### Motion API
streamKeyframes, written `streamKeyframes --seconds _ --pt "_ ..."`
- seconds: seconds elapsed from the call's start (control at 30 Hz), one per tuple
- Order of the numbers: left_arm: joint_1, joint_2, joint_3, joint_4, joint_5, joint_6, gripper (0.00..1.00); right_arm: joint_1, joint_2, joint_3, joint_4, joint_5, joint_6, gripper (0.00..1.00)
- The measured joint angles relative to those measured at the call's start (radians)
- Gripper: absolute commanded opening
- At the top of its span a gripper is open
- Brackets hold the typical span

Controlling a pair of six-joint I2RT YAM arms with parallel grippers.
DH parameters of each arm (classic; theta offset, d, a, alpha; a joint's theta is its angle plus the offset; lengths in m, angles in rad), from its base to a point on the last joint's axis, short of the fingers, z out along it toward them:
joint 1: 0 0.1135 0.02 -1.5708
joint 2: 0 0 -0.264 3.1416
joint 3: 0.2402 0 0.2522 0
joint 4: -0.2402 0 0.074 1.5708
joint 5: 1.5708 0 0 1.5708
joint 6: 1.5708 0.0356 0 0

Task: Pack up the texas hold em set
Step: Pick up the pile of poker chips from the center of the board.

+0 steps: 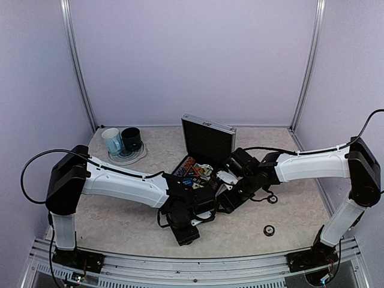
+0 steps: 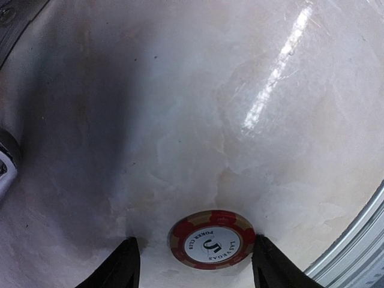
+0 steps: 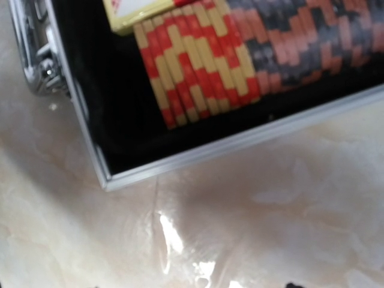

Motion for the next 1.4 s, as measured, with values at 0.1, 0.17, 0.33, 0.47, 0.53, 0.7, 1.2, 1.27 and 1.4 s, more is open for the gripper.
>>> streamKeyframes --seconds 0.1,0.17,0.33,0.47,0.53,0.7,1.2,1.27,1.4 --pt "0.000 0.000 0.000 0.000 0.000 0.000 0.62 -0.001 0.000 0.000 0.000 0.000 0.000 0.66" --pt "0.000 0.000 0.000 0.000 0.000 0.000 0.61 -0.001 0.000 0.000 0.000 0.000 0.000 0.66" --pt "0.000 0.001 0.000 0.000 0.000 0.000 0.59 -0.002 0.000 0.000 0.000 0.000 -0.001 0.66" --pt "0.000 0.002 0.000 0.002 0.000 0.000 0.57 -0.005 0.000 0.000 0.000 0.000 -0.004 0.66" --pt "-0.002 0.002 0.001 0.002 0.000 -0.002 0.56 -0.005 0.000 0.000 0.000 -0.001 -0.005 0.66" --pt "-0.006 0.006 0.006 0.002 0.000 -0.003 0.51 -0.005 0.000 0.000 0.000 -0.001 -0.005 0.66" --pt "-0.010 0.004 0.003 0.018 -0.007 -0.023 0.40 -0.005 0.000 0.000 0.000 -0.001 -0.005 0.66" --pt "-0.011 0.003 0.001 0.020 -0.010 -0.024 0.40 -0.005 0.000 0.000 0.000 -0.001 -0.005 0.66" --pt "-0.012 0.000 -0.002 0.024 -0.017 -0.025 0.40 -0.005 0.000 0.000 0.000 -0.003 -0.003 0.66"
